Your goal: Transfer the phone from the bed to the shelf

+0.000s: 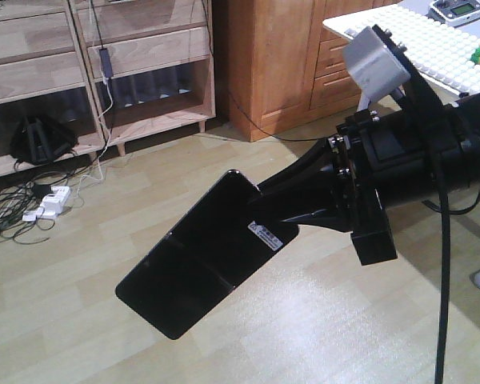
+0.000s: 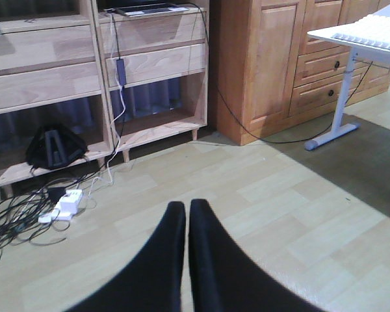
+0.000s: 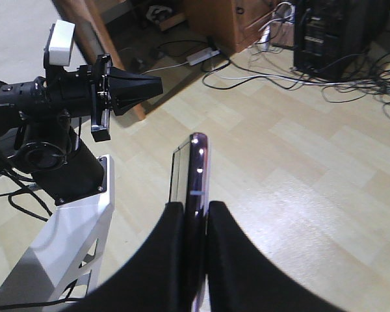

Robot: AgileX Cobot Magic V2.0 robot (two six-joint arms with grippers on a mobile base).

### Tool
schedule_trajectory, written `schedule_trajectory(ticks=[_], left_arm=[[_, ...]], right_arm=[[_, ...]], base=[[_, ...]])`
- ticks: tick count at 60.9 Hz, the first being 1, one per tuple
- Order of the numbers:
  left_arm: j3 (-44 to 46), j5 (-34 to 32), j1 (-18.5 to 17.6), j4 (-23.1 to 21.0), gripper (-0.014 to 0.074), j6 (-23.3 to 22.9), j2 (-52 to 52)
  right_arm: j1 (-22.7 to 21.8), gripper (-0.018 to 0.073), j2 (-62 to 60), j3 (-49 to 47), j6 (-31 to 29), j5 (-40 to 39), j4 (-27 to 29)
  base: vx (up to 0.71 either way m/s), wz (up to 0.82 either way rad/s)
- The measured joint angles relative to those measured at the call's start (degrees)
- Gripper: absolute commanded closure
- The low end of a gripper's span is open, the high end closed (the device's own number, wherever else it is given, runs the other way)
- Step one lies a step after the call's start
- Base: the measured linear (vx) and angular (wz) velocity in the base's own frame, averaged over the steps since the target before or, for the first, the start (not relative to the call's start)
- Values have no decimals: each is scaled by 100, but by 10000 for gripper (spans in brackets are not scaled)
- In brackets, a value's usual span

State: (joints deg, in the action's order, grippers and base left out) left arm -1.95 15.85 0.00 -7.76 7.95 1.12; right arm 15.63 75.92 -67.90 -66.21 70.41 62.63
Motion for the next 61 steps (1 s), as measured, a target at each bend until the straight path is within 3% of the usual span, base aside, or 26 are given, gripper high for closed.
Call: schedule_trajectory(ticks=[61], left_arm=[[0,0,0,0,596,0,0]], right_arm=[[0,561,0,14,0,0,0]], base=[[35,-11]])
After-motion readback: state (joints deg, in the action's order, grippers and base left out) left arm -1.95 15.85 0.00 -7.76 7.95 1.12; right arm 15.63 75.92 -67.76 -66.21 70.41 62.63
